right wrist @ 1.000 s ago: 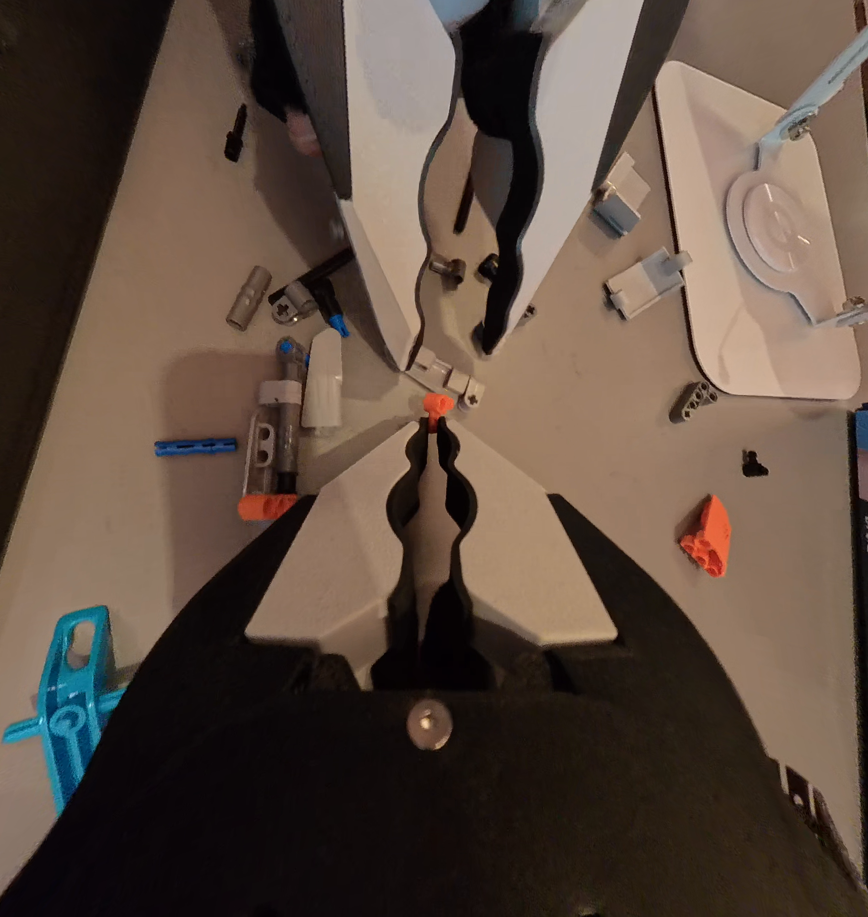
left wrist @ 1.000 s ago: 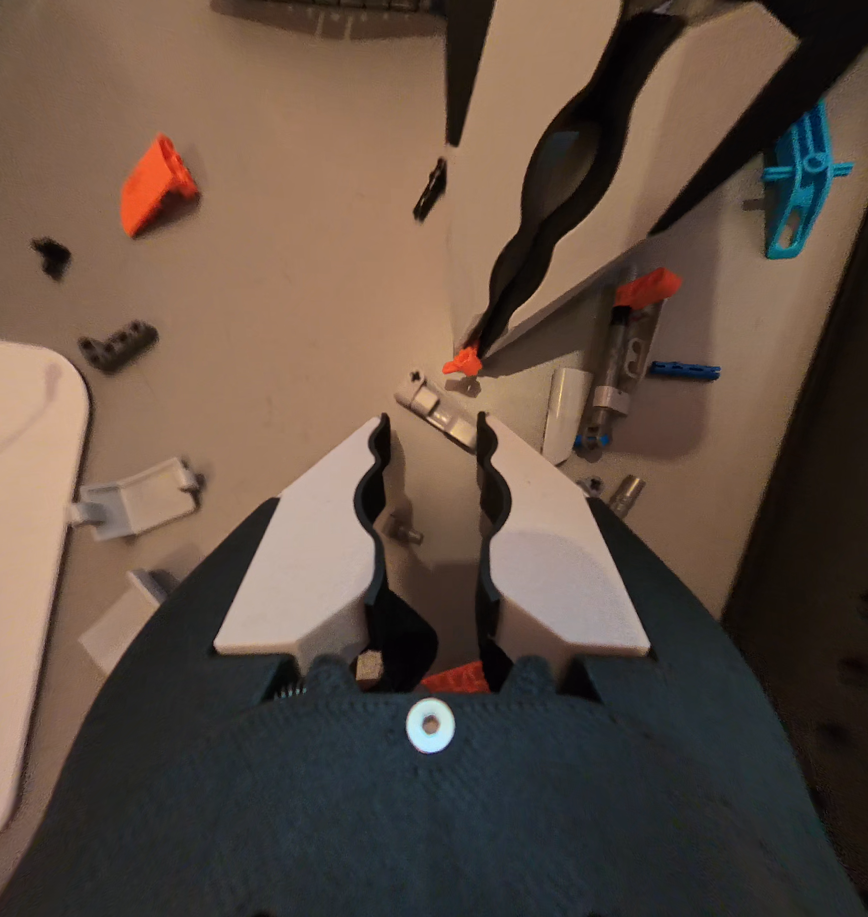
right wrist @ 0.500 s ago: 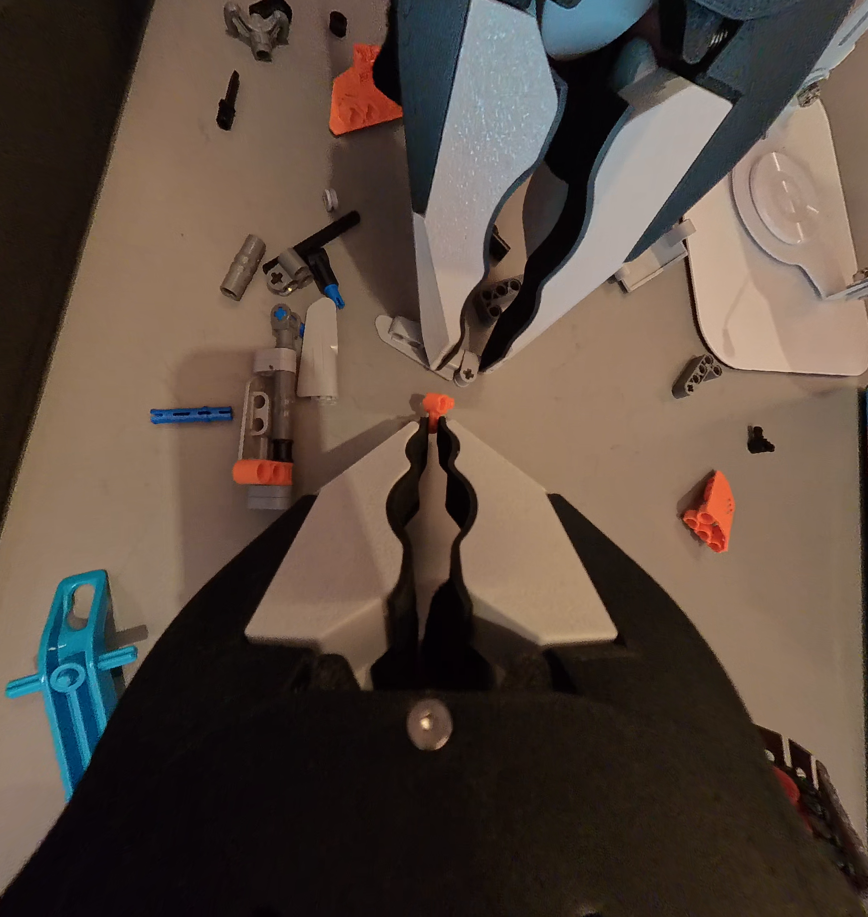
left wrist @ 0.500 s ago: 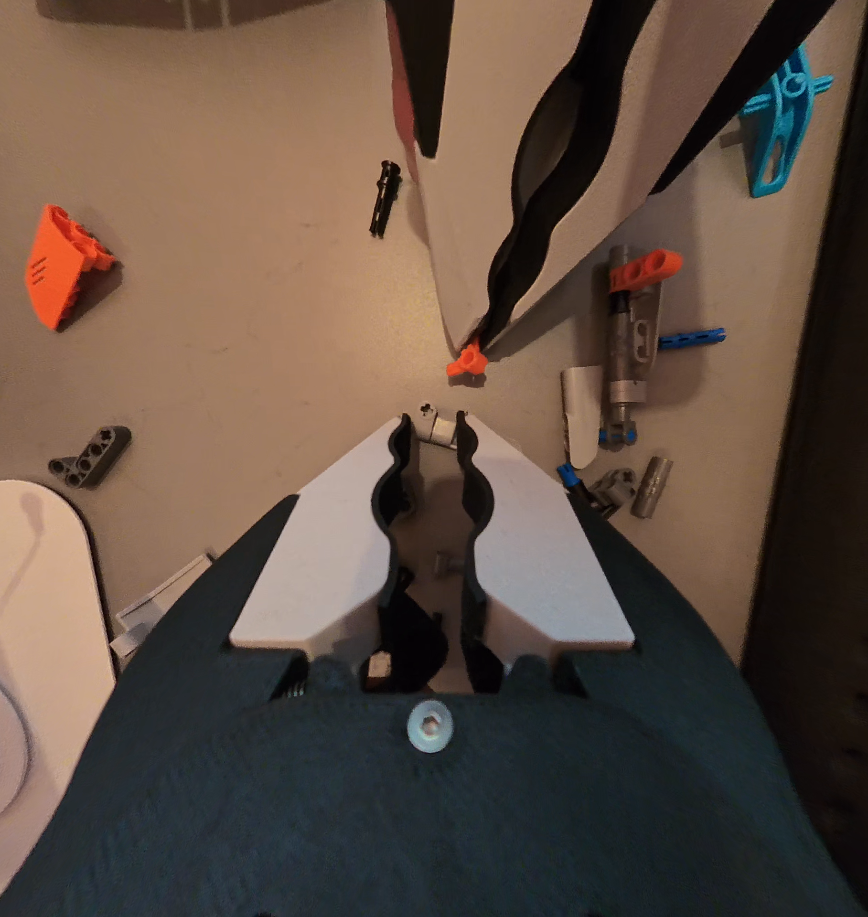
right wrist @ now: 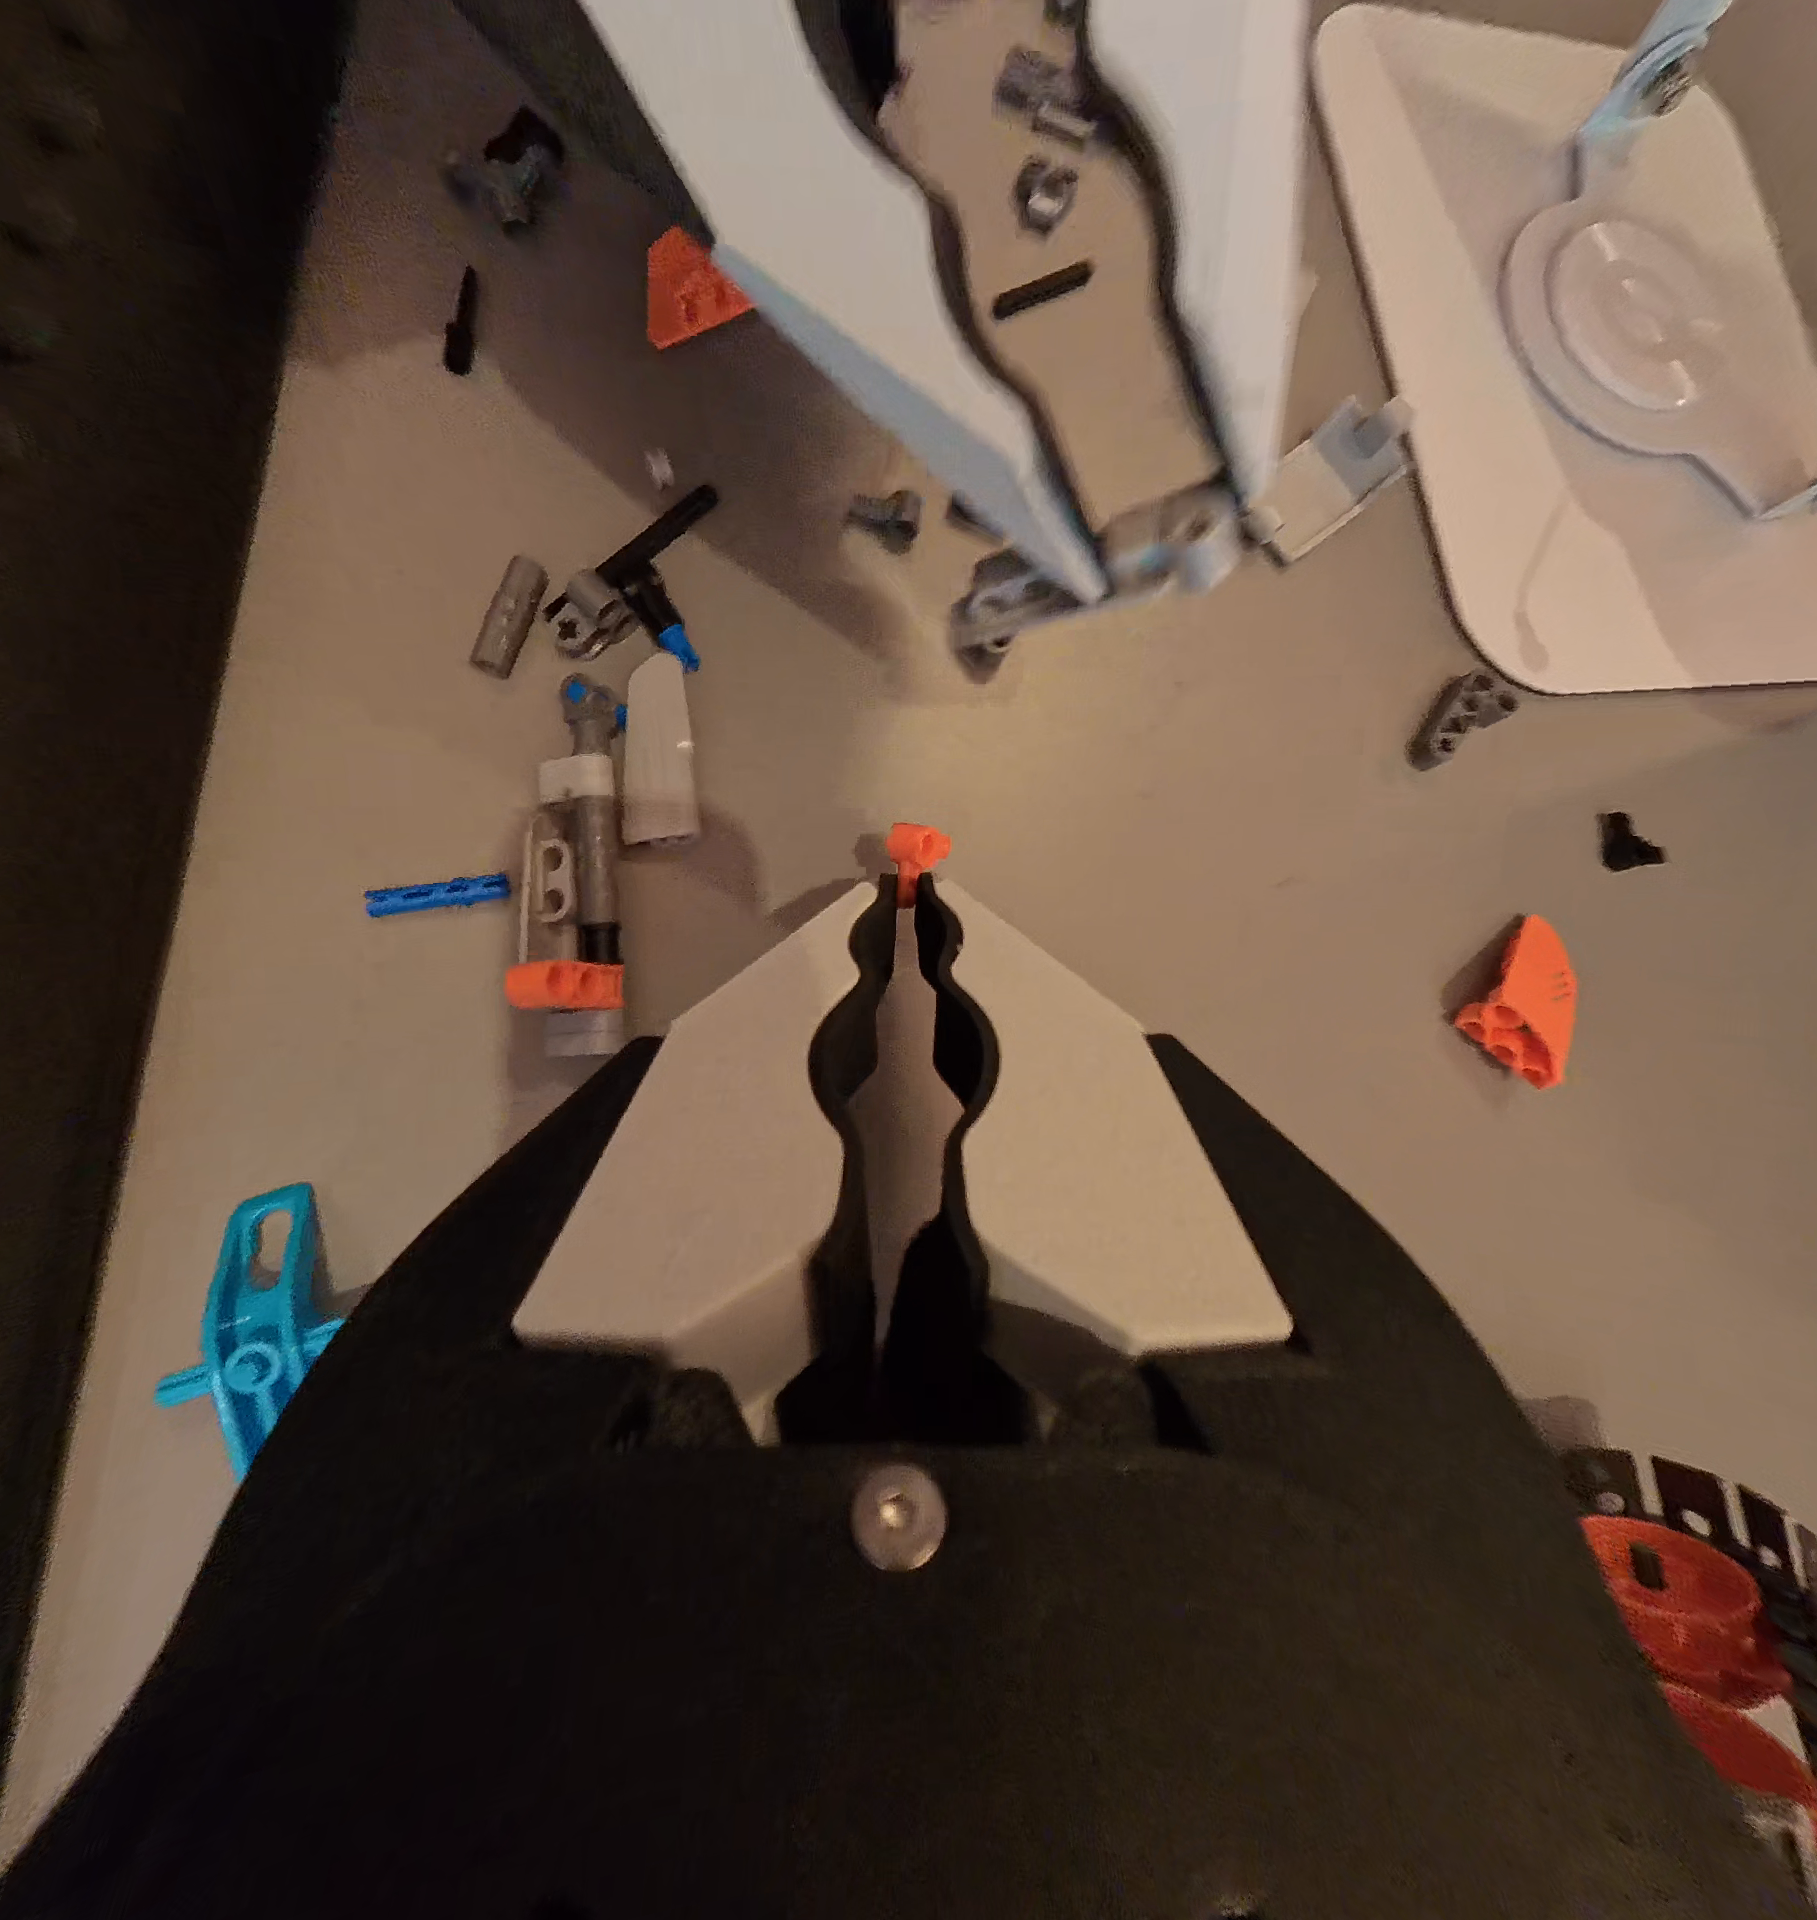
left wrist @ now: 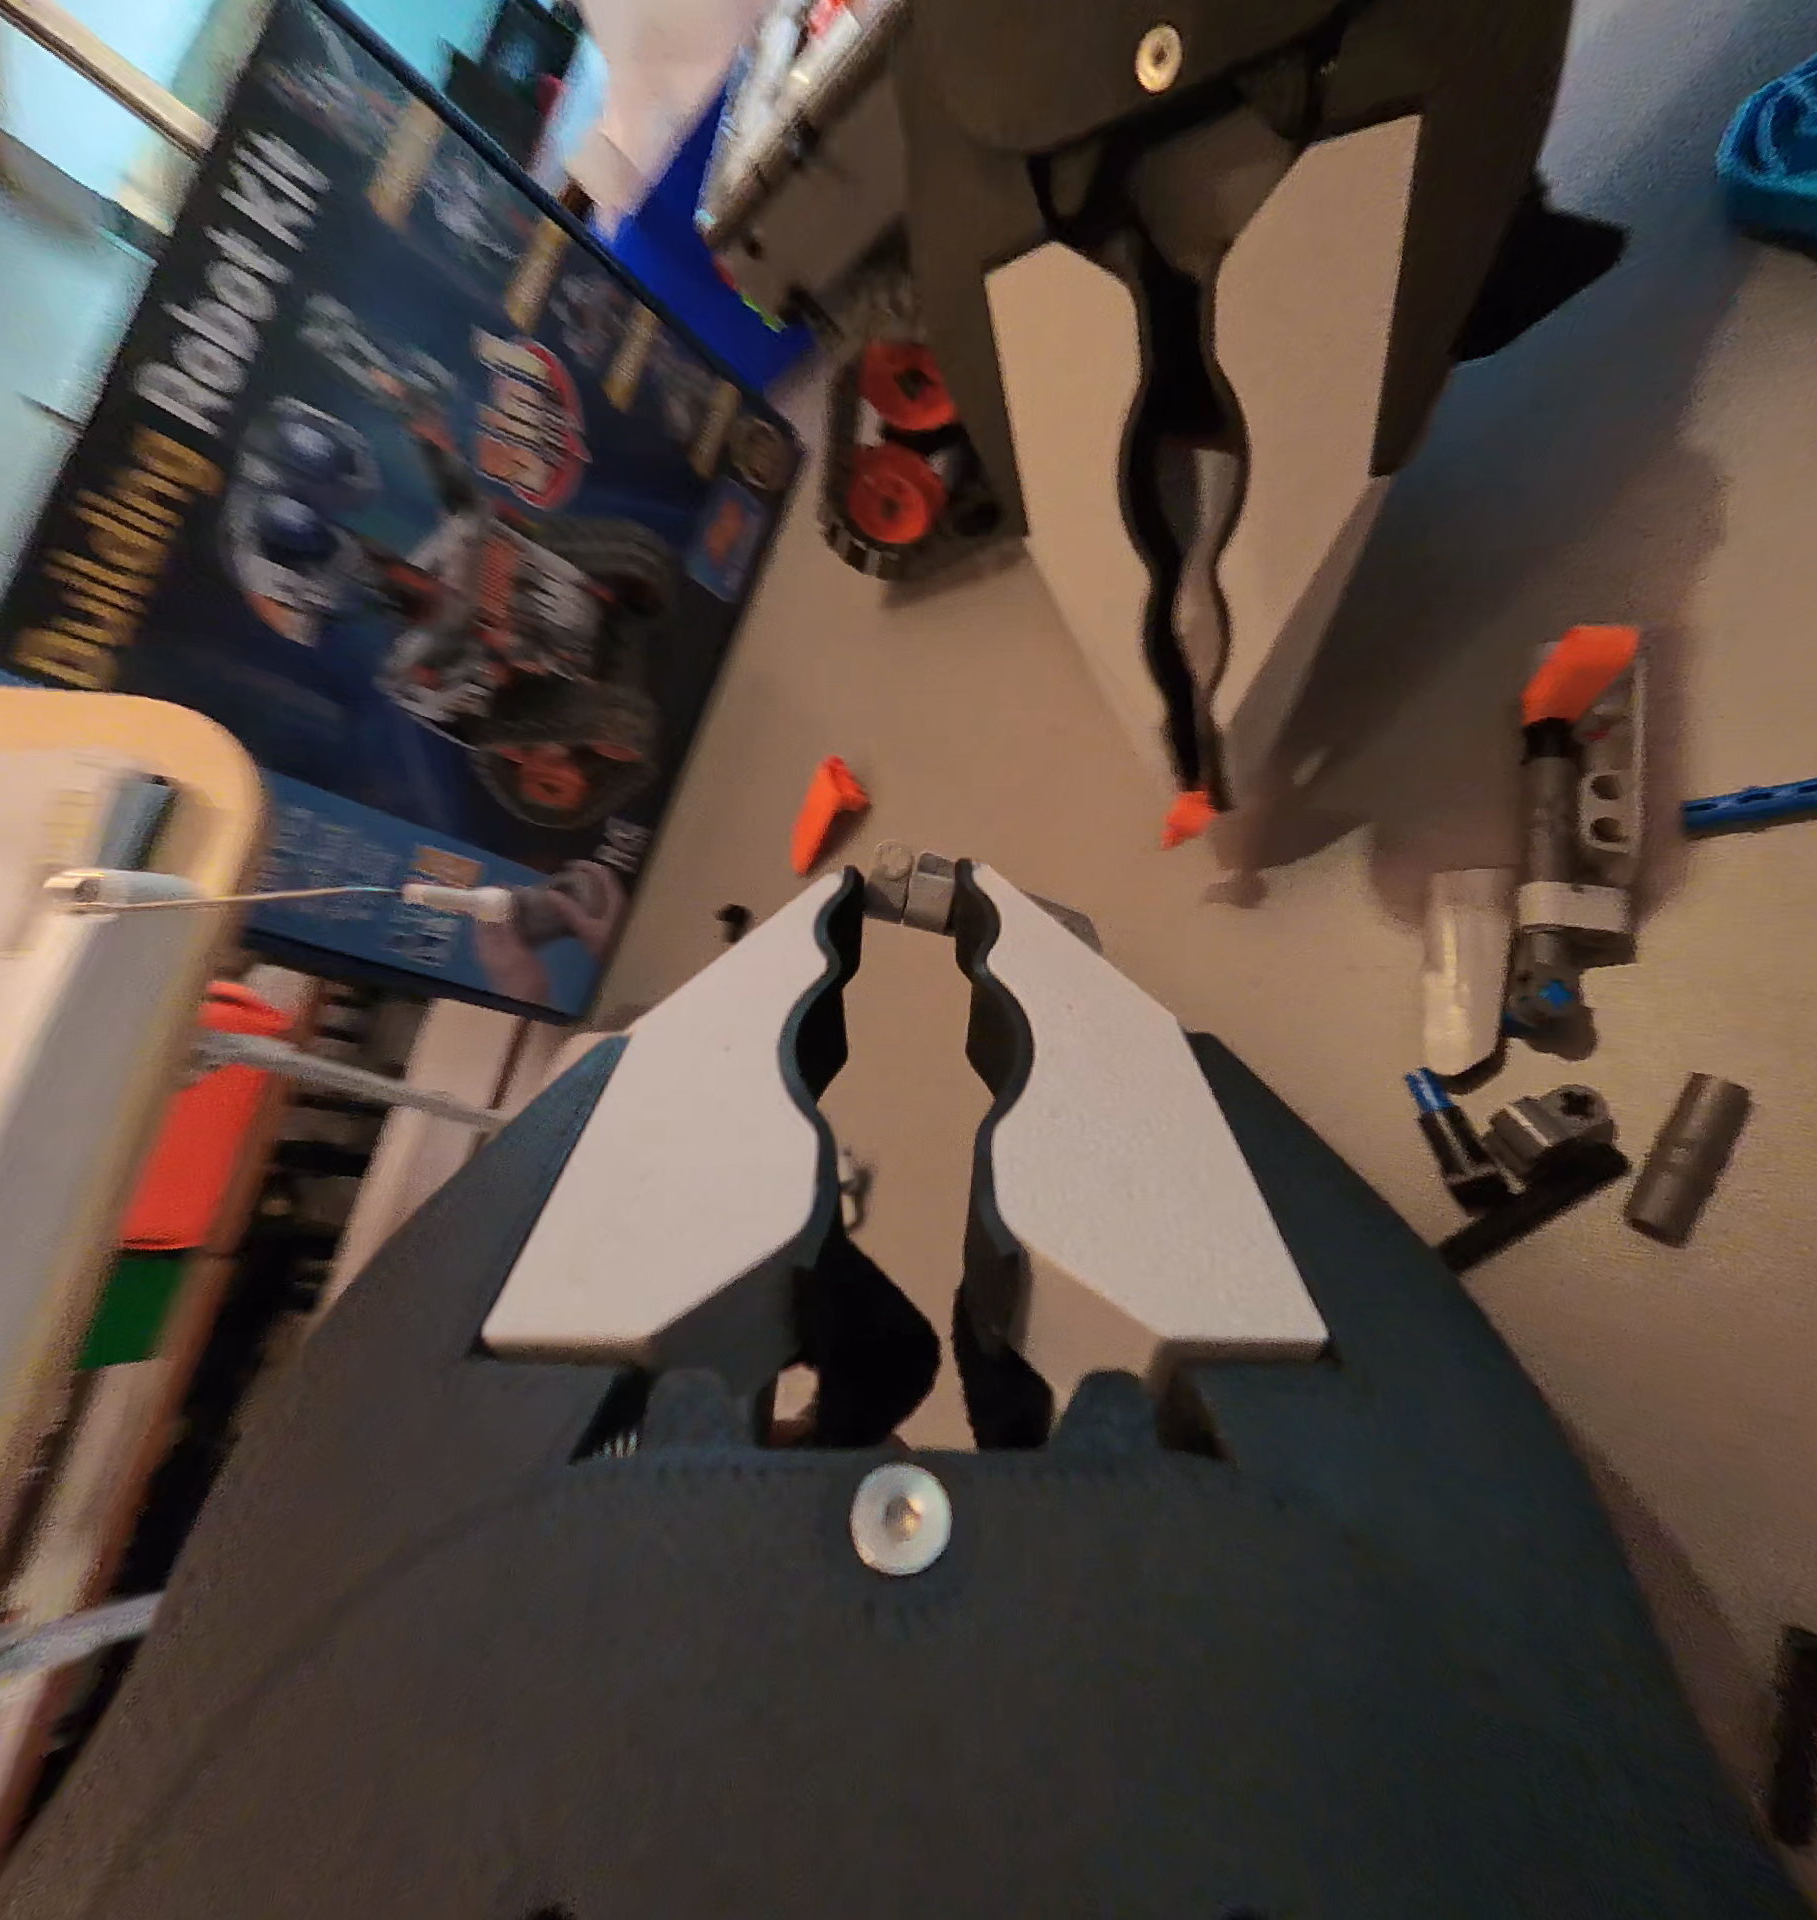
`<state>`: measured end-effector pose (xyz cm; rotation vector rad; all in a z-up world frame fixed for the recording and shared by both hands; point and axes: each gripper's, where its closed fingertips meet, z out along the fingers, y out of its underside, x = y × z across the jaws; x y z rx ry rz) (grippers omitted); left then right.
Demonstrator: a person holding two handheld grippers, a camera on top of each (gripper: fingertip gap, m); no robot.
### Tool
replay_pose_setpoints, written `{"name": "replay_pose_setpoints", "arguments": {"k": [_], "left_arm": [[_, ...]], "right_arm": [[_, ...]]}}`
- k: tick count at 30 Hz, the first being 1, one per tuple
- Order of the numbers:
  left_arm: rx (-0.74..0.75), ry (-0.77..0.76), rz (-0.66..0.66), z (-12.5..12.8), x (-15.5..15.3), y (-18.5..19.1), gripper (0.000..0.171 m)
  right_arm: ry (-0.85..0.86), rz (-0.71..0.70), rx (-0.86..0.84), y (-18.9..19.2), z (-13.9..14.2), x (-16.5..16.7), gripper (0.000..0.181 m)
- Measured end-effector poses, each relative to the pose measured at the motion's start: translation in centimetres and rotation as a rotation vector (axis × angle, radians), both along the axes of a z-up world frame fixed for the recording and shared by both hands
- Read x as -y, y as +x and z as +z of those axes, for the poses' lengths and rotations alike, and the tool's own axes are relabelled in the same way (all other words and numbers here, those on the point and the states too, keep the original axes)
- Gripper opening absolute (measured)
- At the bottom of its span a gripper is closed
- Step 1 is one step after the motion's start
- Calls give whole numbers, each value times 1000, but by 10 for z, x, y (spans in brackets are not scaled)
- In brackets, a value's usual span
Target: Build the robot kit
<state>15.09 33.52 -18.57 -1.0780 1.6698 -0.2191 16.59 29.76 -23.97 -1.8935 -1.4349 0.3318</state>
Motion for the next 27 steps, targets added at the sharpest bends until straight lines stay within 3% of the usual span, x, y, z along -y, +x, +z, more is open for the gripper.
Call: {"name": "replay_pose_setpoints", "arguments": {"k": [4,9,15,19,27], "left_arm": [[69,178,8,8,0,-7,16],[122,217,-11,13,9,-1,16],[209,230,-44,29,20,10,16],[289,262,-64,45,27,16,16],[369,300,-38,63,24,16,16]], "right_arm": [[-48,34,66,-2,-13,11,1],[-77,31,69,-2,-13,15,17],[-40,-32,-80,0,16,3,26],[30,-81,-261,-7,47,-11,23],[5,-51,-451,-16,76,-4,23]]}}
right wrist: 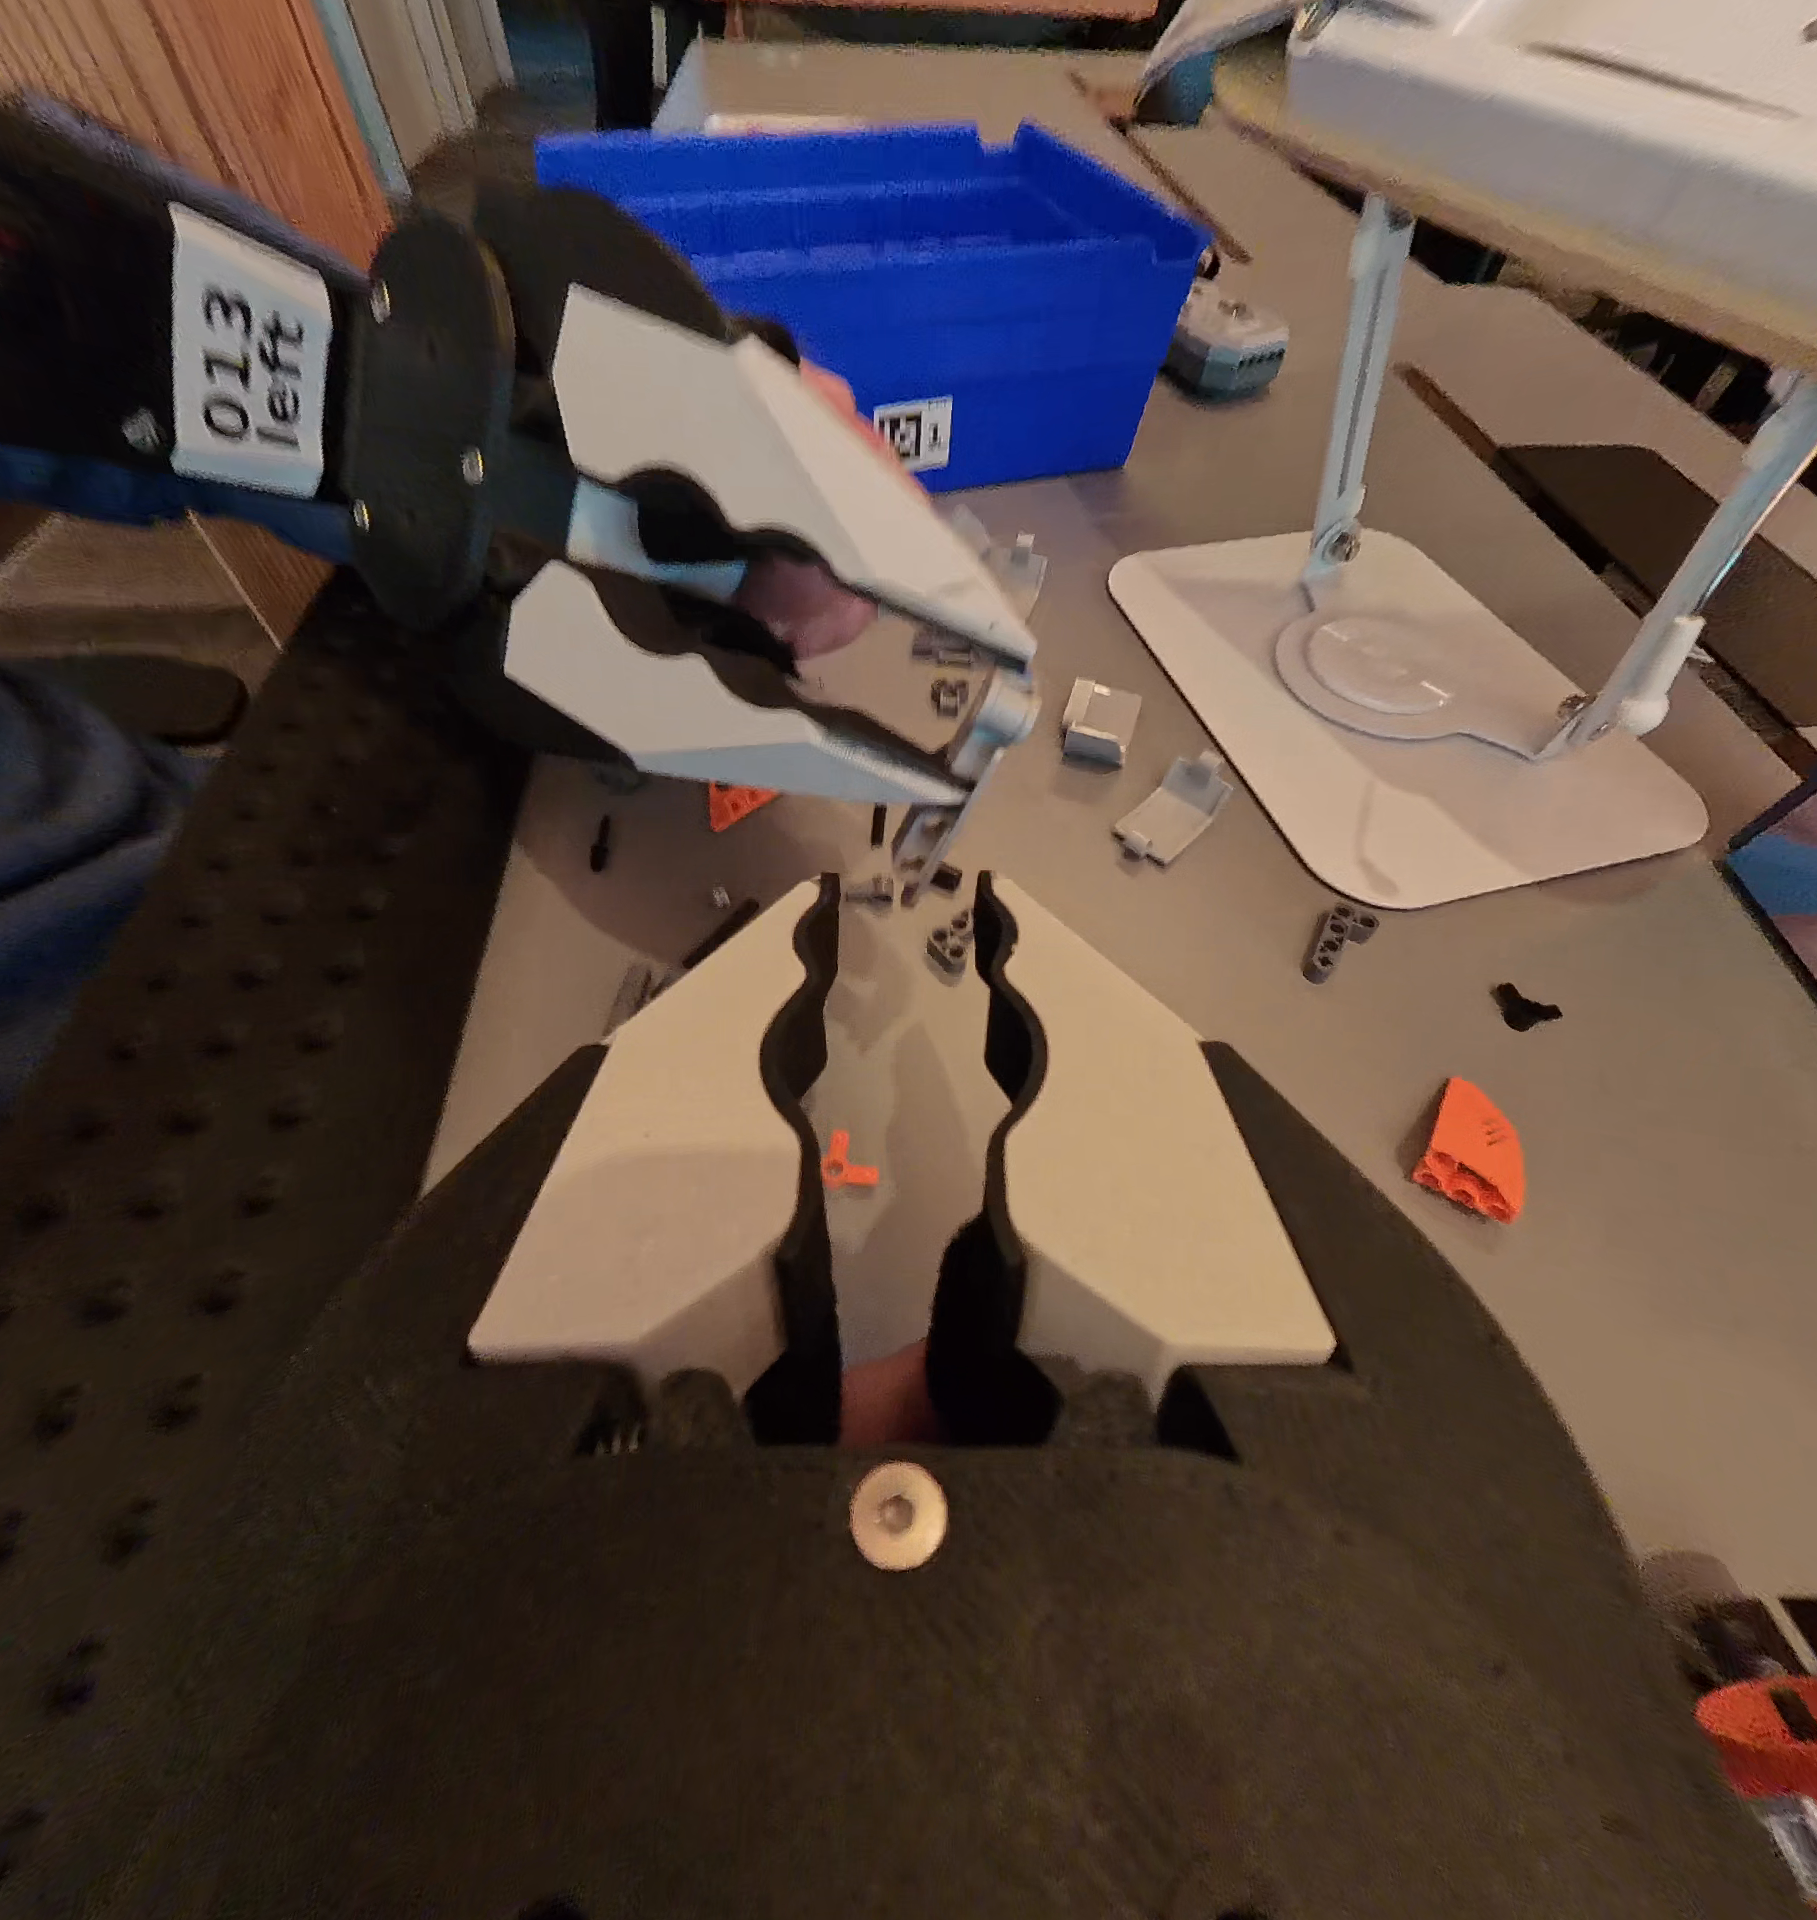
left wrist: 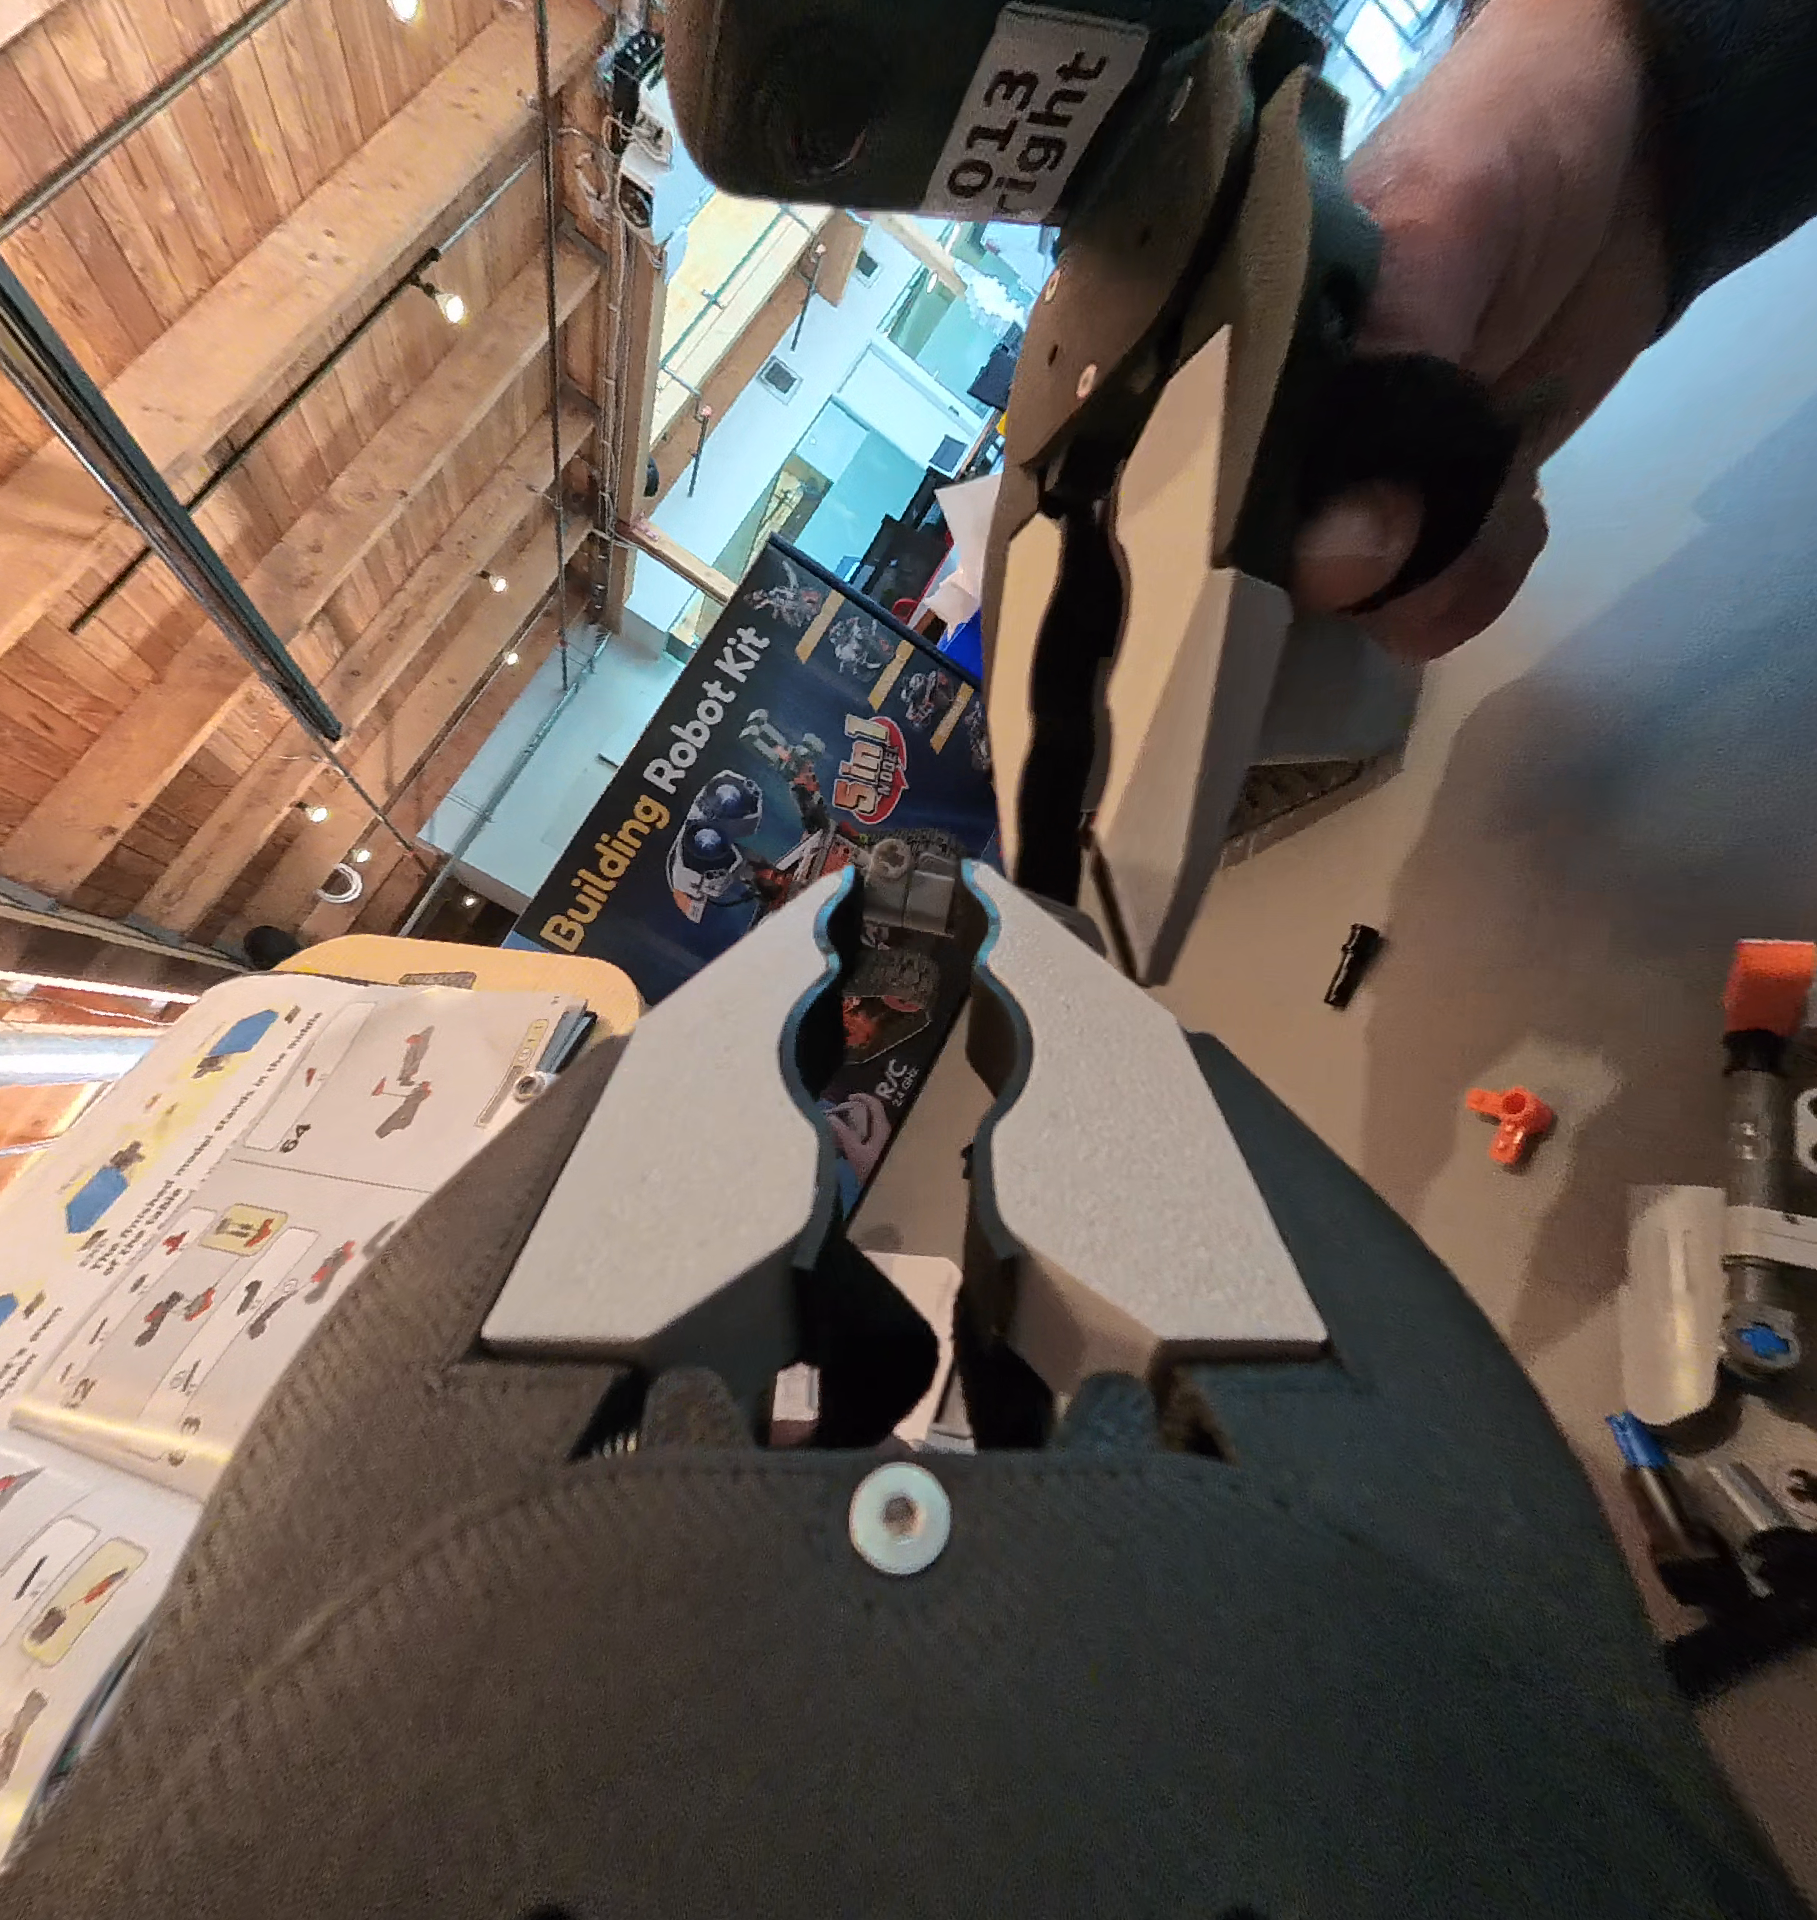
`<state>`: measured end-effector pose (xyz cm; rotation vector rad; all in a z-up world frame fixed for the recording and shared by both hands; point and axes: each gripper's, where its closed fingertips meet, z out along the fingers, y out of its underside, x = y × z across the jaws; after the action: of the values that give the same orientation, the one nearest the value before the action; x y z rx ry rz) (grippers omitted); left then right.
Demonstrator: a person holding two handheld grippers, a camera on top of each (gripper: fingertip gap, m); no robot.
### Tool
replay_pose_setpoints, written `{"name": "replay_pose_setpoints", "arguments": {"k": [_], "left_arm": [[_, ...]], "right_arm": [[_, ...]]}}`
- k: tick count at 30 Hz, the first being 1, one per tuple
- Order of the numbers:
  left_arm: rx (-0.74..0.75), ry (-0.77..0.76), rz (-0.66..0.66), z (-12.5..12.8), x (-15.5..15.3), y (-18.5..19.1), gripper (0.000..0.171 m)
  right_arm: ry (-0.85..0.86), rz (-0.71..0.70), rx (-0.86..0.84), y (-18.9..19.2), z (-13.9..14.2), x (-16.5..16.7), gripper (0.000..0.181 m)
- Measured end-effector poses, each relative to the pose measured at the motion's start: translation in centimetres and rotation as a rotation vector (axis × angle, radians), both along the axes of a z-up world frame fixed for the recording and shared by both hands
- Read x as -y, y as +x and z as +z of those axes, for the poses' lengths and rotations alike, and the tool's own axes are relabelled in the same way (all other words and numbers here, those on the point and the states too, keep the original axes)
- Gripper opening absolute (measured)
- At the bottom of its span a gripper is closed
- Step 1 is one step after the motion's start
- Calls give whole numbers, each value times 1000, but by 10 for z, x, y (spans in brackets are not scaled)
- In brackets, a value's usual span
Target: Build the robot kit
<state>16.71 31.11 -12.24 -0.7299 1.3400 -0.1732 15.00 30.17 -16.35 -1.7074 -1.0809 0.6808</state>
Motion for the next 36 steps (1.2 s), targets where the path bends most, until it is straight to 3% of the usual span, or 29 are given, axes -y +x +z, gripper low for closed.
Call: {"name": "replay_pose_setpoints", "arguments": {"k": [9,12,17,22,26,32,36], "left_arm": [[13,-1,0,2,3,2,16],[-19,-30,1,-5,3,1,11],[-50,-112,19,-12,-4,-6,20],[-261,-344,26,-54,1,-7,20],[-453,-583,-24,-92,29,-4,19],[-610,-722,14,-117,45,1,16],[-637,-674,82,-127,36,4,14]], "right_arm": [[64,-51,-43,4,14,-7,6],[127,-91,54,11,8,-13,4],[258,-146,258,26,-4,-22,4],[343,-175,447,42,-18,-28,5],[346,-189,520,52,-25,-30,5],[331,-171,530,50,-31,-27,5],[328,-167,524,48,-31,-26,5]]}}
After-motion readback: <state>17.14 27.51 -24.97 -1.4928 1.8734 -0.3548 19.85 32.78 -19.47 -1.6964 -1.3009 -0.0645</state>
